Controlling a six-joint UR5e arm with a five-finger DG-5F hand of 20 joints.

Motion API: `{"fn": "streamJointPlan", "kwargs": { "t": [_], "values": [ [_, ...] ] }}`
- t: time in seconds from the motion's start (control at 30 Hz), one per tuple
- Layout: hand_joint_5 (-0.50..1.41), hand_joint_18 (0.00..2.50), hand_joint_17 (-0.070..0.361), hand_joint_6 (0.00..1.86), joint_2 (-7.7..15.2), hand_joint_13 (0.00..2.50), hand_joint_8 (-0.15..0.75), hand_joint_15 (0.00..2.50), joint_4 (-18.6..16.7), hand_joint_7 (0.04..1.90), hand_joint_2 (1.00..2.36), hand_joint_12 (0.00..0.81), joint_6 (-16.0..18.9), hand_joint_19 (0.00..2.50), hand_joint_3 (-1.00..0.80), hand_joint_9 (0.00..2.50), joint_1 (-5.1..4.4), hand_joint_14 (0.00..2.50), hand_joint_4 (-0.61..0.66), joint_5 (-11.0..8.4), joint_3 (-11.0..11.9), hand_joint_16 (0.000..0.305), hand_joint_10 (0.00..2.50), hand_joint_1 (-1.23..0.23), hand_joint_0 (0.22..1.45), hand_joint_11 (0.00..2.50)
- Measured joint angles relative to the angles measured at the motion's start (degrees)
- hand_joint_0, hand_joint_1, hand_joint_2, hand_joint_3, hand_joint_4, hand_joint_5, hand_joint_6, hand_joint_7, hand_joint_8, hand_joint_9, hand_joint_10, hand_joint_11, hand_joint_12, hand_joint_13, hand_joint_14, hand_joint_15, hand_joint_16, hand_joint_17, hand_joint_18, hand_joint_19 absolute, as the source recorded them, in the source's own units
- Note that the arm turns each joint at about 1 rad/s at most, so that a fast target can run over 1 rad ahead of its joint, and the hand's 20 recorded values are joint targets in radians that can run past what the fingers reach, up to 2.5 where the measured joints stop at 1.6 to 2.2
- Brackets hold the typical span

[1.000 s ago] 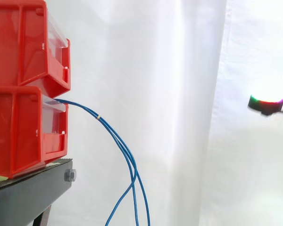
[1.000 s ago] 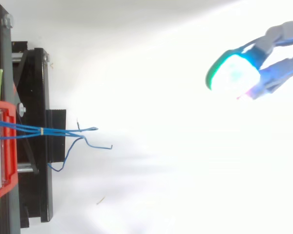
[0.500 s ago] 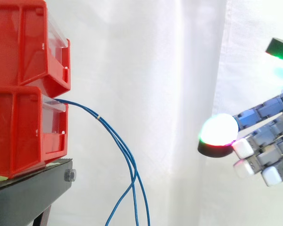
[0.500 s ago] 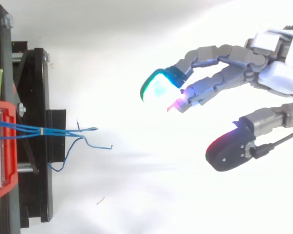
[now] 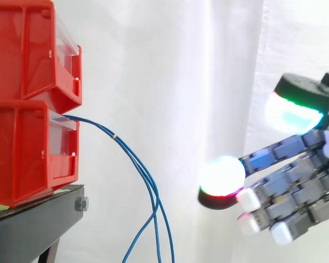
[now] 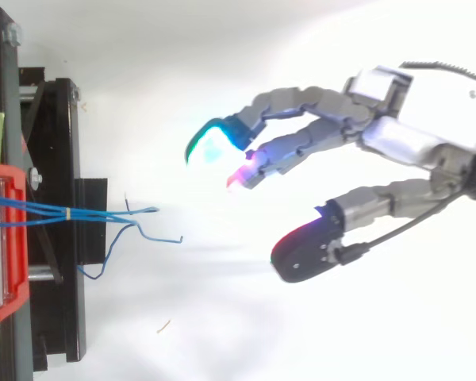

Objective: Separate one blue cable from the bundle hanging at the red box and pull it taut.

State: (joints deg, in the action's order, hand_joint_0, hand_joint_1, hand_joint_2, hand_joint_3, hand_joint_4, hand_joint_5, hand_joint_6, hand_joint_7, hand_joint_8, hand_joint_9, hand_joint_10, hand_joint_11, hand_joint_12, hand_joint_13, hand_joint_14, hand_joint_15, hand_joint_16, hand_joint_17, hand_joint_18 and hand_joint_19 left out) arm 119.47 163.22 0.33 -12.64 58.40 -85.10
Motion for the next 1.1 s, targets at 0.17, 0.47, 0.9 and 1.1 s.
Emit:
{"fn": "streamJointPlan", "kwargs": {
  "t": [0.17, 0.47, 0.9, 1.1],
  "values": [
    [-0.18, 0.53, 0.085, 0.50, 2.28, 0.59, 0.307, 0.24, -0.73, 0.75, 1.00, 0.328, -0.38, 0.41, -0.50, 0.79, -0.18, 0.01, 0.21, -0.06, 2.44, 0.038, 0.01, -0.83, 0.52, 0.40],
    [-0.18, 0.53, 0.084, 0.50, 5.84, 0.60, 0.310, 0.24, -5.21, 0.75, 1.00, 0.325, -1.25, 0.41, -0.50, 0.80, -0.14, 0.01, 0.21, -0.56, 4.03, 0.037, 0.01, -0.82, 0.52, 0.40],
    [-0.18, 0.54, 0.082, 0.50, 9.25, 0.61, 0.313, 0.24, -7.75, 0.74, 1.00, 0.321, -1.33, 0.42, -0.50, 0.81, -0.09, 0.01, 0.22, -0.26, 6.85, 0.036, 0.01, -0.79, 0.52, 0.40],
    [-0.18, 0.55, 0.081, 0.50, 9.49, 0.63, 0.315, 0.24, -8.40, 0.75, 1.00, 0.321, -1.68, 0.41, -0.50, 0.82, 0.14, 0.01, 0.22, -0.11, 7.07, 0.036, 0.01, -0.78, 0.52, 0.40]
  ]
}}
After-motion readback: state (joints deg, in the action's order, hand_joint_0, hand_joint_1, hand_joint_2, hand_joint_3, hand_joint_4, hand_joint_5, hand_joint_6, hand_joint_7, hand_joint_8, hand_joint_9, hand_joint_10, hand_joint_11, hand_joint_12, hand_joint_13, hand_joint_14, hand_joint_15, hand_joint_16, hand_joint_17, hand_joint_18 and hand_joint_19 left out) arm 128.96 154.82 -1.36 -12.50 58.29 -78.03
